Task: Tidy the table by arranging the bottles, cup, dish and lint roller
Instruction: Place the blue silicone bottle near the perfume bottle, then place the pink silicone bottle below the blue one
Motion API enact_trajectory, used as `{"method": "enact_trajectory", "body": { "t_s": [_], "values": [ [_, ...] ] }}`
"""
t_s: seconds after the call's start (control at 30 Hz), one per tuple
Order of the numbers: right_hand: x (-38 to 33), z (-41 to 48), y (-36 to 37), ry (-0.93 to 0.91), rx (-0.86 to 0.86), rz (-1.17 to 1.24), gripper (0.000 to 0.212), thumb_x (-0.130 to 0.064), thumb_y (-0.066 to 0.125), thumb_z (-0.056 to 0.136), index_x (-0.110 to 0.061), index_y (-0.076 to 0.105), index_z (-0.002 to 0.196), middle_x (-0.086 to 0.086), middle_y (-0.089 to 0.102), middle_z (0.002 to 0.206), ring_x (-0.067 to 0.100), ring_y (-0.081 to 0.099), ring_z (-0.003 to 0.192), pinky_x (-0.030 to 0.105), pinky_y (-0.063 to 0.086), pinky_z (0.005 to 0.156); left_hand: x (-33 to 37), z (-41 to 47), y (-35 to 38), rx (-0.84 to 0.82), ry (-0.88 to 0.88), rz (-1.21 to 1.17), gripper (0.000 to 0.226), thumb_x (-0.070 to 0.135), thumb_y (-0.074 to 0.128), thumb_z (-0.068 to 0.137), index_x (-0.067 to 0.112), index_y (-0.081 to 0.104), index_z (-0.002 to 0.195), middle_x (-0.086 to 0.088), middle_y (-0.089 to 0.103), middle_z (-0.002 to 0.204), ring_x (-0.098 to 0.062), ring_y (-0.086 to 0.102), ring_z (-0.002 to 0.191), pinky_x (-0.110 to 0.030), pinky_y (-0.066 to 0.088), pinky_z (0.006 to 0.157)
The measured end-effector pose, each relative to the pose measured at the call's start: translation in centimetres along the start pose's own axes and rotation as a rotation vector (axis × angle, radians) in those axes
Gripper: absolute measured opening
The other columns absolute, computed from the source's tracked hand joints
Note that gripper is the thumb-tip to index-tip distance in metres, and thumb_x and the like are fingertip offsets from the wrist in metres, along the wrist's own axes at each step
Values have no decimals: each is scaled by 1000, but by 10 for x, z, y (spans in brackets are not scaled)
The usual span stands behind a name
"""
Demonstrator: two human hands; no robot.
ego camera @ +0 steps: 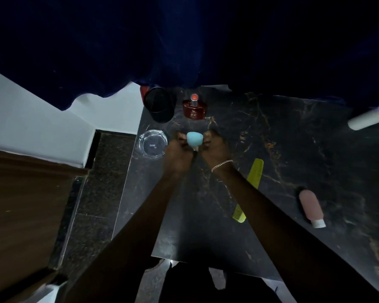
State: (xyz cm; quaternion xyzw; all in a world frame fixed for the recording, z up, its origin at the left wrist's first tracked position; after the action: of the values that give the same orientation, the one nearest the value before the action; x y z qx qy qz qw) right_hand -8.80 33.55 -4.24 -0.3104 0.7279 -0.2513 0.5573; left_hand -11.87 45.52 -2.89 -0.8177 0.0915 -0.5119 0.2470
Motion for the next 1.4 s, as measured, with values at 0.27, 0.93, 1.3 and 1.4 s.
{"method": "enact_trajectory", "body": {
  "t_s": [0.27, 0.93, 1.3, 1.4],
  "values": [
    [-2, 15, 14, -35, 15, 32, 26, -2, 58, 84, -7, 63, 109, 12, 73, 103, 30, 68, 97, 16, 35, 70, -15, 22, -1, -42, 47, -7, 34, 0, 71, 83, 8, 55, 111, -7, 74, 102, -30, 72, 100, -40, 57, 86],
    [4, 5, 13, -45, -19, 113, 39, -4, 72, 82, -6, 59, 118, 5, 73, 114, 19, 68, 107, 2, 38, 75, -41, 21, 6, -125, -4, -199, 54, -5, 66, 87, 2, 48, 138, -14, 69, 131, -31, 66, 125, -54, 51, 109],
    [70, -105, -47, -56, 74, 122, 40, -1, 74, 81, -1, 64, 120, 11, 71, 116, 24, 71, 102, 30, 54, 92, -60, -88, 29, -170, -167, -308, 60, -15, 64, 89, 5, 47, 142, -23, 56, 140, -38, 57, 132, -45, 52, 110],
    [100, -138, -71, 9, 85, 150, 34, 7, 70, 81, -1, 67, 114, 13, 71, 113, 26, 72, 95, 37, 58, 90, -62, -125, 49, -216, -192, -301, 54, -12, 67, 90, 5, 51, 138, -18, 61, 129, -36, 61, 127, -36, 55, 104]
  ]
}}
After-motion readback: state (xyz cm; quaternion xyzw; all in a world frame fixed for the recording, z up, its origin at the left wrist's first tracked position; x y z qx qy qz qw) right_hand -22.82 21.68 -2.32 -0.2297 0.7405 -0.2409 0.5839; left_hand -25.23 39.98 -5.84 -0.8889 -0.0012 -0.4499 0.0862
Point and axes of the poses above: each hand's wrist, its own z-axis towards the middle knuckle, its own y-axis out of the palm, x = y × z, the point moved 1 cm from there along z, towards the middle knuckle
